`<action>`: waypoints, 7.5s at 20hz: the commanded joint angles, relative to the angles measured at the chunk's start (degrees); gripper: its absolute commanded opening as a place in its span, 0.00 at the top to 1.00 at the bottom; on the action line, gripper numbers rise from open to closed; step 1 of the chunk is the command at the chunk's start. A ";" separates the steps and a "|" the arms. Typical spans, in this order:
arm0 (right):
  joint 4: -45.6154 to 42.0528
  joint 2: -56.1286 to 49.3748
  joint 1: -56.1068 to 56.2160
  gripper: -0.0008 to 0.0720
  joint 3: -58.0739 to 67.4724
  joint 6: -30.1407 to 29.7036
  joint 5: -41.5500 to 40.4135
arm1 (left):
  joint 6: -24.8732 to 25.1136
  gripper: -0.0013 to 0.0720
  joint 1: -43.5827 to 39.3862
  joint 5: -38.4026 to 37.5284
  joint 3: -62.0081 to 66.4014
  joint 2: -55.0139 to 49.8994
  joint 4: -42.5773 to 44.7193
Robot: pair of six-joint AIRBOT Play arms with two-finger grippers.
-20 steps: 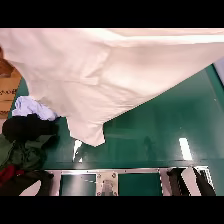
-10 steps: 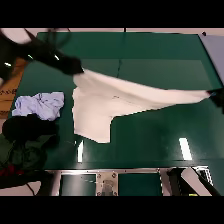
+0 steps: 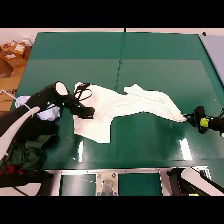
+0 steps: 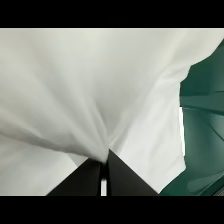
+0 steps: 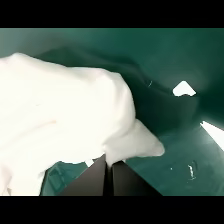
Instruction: Fold the shirts.
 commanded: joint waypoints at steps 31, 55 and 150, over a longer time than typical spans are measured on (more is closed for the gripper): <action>-20.61 -29.99 5.64 0.97 33.97 -1.09 18.73 | -1.75 0.95 2.86 7.30 -4.17 -0.15 -7.37; 40.44 19.06 -20.20 0.97 66.55 10.49 -1.62 | -2.91 0.95 2.86 7.48 66.49 33.70 7.93; 21.66 5.14 -1.64 0.97 56.52 -3.65 12.72 | 0.57 0.95 15.37 -2.10 39.67 29.40 -6.67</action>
